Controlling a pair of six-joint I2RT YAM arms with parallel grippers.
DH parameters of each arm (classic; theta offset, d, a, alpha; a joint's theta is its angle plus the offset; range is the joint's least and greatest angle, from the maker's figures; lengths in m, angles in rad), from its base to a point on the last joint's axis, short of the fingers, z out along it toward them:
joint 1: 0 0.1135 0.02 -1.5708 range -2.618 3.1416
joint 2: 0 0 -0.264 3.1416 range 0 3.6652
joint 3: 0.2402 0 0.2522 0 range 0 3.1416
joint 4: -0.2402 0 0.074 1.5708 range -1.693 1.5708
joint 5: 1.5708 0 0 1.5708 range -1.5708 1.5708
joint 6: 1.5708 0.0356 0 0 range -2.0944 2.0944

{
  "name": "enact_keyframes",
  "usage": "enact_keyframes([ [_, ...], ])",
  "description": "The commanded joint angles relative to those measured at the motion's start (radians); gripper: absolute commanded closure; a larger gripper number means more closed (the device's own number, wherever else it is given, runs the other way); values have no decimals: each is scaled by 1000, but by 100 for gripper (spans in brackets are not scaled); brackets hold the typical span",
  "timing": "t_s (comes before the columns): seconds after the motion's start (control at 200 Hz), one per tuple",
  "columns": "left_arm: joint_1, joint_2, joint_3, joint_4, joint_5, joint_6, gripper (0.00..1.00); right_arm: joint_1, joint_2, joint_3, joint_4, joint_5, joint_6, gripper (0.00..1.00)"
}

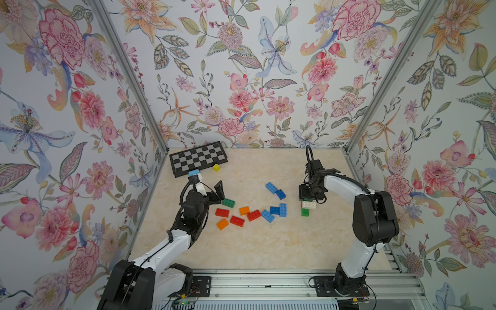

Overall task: Assemble a rectangle with lego
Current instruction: Assemble the lego brick with the lego brick.

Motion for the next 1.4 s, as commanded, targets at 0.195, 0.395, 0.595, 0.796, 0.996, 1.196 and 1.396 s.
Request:
enact_keyframes([
  [0.195,-4,-11,11,19,7,-15,1,24,-60,-80,-31,7,10,76],
  [0.395,-5,-26,3,16,3,-17,1,44,-97,-106,-38,37,12,76],
  [0.595,-5,-29,2,16,4,-19,1,28,-106,-99,-41,54,-2,75],
  [0.796,-4,-30,1,15,2,-20,1,17,-87,-98,-48,57,-7,75],
  [0.996,-5,-26,0,15,3,-21,1,16,-75,-110,-49,46,-13,75],
  [1.196,-6,-27,-5,19,1,-25,1,20,-66,-110,-65,47,-19,75],
  [1.396,-5,-25,-6,24,1,-26,1,25,-34,-102,-77,44,-24,74],
])
